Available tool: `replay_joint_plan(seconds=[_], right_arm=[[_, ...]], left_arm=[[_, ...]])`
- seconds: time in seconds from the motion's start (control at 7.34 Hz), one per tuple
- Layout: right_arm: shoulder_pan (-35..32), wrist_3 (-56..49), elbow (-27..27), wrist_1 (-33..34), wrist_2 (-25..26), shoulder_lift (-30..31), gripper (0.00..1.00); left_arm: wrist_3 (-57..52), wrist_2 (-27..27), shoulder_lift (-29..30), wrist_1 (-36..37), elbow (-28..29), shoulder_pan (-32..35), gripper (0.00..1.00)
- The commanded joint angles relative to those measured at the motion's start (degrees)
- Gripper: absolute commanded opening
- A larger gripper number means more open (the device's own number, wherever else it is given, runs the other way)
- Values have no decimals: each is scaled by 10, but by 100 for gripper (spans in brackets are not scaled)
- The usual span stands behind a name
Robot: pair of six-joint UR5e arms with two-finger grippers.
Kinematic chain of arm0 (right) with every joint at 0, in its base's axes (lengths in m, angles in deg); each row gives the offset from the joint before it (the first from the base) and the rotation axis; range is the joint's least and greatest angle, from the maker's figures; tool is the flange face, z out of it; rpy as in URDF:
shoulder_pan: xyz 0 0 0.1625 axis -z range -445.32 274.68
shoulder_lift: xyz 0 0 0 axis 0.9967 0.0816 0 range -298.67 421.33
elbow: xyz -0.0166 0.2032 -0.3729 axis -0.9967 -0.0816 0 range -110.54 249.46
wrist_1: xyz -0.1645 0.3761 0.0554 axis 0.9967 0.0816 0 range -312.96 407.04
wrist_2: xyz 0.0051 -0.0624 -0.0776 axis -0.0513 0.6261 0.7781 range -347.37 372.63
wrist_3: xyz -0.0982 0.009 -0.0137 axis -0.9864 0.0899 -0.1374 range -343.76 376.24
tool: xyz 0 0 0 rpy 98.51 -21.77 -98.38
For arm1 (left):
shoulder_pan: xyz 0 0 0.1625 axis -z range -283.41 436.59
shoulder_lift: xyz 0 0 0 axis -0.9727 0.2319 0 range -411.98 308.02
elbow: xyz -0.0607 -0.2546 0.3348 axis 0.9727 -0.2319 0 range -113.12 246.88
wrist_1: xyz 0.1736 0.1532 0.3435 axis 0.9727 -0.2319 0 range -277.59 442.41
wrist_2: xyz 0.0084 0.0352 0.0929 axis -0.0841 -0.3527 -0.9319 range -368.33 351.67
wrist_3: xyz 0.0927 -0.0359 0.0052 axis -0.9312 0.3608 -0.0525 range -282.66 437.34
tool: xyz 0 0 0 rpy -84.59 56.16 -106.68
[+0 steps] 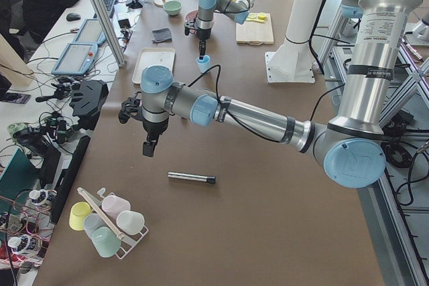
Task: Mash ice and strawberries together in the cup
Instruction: 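Carry the ice with the right gripper over the light-blue cup and release, then return the right gripper to the pink bowl and grasp more ice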
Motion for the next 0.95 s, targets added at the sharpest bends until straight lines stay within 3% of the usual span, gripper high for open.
replay_joint_plan(seconds=[0.0, 0.14, 0.41, 0.68, 0.82], right_arm=[[-5, -2, -2, -11, 0, -1, 98], [-32, -17, 6, -6, -26, -4, 98], [-151, -170, 80, 62, -169, 36, 95], [-220, -428, 184, 78, -201, 199, 95], [-234, -565, 189, 76, -190, 249, 95]], left_arm=[[-1, 0, -2, 0, -2, 1, 98], [-1, 0, -2, 0, -1, 0, 98], [1, 0, -4, 0, -4, 0, 98], [2, 1, -4, 0, -7, 0, 98], [3, 1, -4, 0, -7, 0, 98]])
